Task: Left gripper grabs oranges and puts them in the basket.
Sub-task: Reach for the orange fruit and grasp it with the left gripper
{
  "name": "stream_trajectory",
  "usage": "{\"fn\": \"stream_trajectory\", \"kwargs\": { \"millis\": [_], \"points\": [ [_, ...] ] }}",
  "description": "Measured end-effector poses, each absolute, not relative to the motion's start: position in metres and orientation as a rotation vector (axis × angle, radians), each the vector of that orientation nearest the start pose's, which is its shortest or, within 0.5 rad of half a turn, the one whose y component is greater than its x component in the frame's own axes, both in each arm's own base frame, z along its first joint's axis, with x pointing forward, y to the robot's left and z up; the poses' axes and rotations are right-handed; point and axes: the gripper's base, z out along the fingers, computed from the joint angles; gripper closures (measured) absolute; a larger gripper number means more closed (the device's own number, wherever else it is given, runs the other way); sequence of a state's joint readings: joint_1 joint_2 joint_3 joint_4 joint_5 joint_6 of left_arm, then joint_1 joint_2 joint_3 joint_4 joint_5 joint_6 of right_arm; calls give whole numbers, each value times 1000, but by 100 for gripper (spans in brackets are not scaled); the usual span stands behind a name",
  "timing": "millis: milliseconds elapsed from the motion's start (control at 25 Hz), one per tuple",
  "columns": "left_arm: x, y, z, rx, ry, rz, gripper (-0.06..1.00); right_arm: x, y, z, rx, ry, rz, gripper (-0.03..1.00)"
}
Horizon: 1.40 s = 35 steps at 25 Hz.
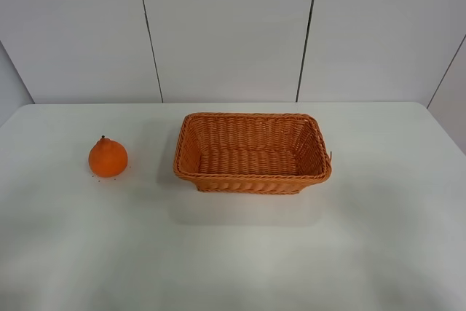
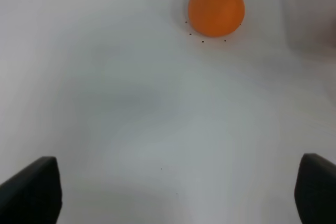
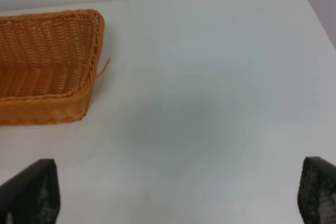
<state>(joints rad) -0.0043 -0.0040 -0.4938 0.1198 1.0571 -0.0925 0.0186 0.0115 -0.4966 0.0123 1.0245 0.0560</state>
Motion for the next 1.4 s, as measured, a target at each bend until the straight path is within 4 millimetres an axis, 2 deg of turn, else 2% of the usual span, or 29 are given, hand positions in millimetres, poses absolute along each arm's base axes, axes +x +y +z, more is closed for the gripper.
{"fn": "stream_trajectory", "kwargs": {
  "millis": [600, 760, 880, 960, 1080, 1200, 1400],
  "points": [
    [-5, 9, 276, -95, 2035, 81, -5, -1, 1, 279, 38, 2023, 62, 27],
    [-5, 8, 285, -90, 1975, 60, -5, -1, 1, 279, 38, 2023, 62, 27],
    [4, 7, 294, -76, 1946, 57, -5, -1, 1, 279, 38, 2023, 62, 27],
    [19, 7, 297, -61, 1979, 64, -5, -1, 1, 279, 38, 2023, 62, 27],
    [51, 6, 297, -17, 2073, 86, -5, -1, 1, 279, 38, 2023, 62, 27],
    [93, 5, 292, 17, 2163, 89, -5, -1, 1, 279, 38, 2023, 62, 27],
    [171, -1, 275, 9, 2330, -7, -5, -1, 1, 279, 38, 2023, 62, 27]
  ]
}}
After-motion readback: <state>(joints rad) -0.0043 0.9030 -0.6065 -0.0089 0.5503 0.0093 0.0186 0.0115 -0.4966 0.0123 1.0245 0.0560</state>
